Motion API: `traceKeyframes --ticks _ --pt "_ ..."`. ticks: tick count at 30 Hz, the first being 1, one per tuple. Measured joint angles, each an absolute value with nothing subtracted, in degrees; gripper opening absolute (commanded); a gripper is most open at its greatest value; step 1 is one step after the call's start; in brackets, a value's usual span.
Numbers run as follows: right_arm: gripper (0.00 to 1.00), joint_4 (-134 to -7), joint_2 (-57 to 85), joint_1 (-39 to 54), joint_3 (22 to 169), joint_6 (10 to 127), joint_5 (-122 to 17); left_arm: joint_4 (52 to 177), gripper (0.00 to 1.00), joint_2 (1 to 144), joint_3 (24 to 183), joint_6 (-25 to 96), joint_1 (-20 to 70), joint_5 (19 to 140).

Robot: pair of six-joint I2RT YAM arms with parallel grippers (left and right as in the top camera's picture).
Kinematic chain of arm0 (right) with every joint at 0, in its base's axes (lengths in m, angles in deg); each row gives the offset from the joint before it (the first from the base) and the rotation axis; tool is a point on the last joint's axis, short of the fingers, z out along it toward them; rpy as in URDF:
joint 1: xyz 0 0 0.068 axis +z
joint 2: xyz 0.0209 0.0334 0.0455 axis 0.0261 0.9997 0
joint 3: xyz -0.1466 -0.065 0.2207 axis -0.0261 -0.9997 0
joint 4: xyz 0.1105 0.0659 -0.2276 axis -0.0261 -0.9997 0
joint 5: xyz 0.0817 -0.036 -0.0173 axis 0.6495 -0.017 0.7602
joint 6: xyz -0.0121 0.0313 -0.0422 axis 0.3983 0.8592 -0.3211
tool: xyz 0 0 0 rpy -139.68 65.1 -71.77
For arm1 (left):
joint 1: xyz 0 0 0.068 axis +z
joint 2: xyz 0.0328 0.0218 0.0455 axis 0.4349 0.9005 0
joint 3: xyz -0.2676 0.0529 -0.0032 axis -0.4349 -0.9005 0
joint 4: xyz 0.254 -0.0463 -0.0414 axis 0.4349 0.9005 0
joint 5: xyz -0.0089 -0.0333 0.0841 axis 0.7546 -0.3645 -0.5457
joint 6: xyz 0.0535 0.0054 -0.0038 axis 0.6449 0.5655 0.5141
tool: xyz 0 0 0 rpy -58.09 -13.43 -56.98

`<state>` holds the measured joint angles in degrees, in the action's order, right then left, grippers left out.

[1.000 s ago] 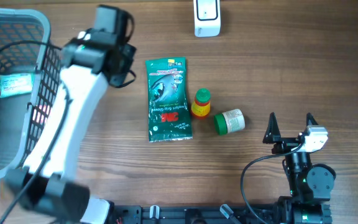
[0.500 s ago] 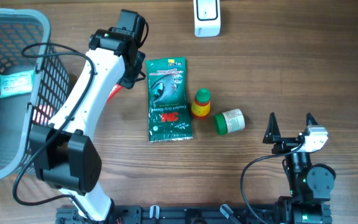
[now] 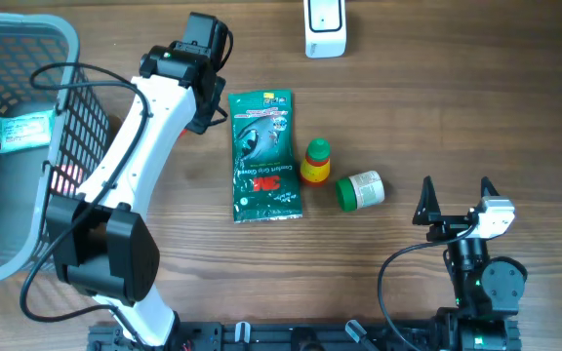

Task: Scan the item barcode
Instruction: 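Carry the Nescafe stick over the gloves pack and lay it down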

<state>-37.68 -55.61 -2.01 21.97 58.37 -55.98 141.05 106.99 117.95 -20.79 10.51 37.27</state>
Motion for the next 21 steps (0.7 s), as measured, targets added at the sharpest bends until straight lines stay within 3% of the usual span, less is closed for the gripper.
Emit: traceKeyframes --ticks 21 --pt "1.0 -37.7 -55.6 -2.0 22.0 58.4 -56.0 139.6 0.04 111.3 118.0 -22.1 10.5 36.5"
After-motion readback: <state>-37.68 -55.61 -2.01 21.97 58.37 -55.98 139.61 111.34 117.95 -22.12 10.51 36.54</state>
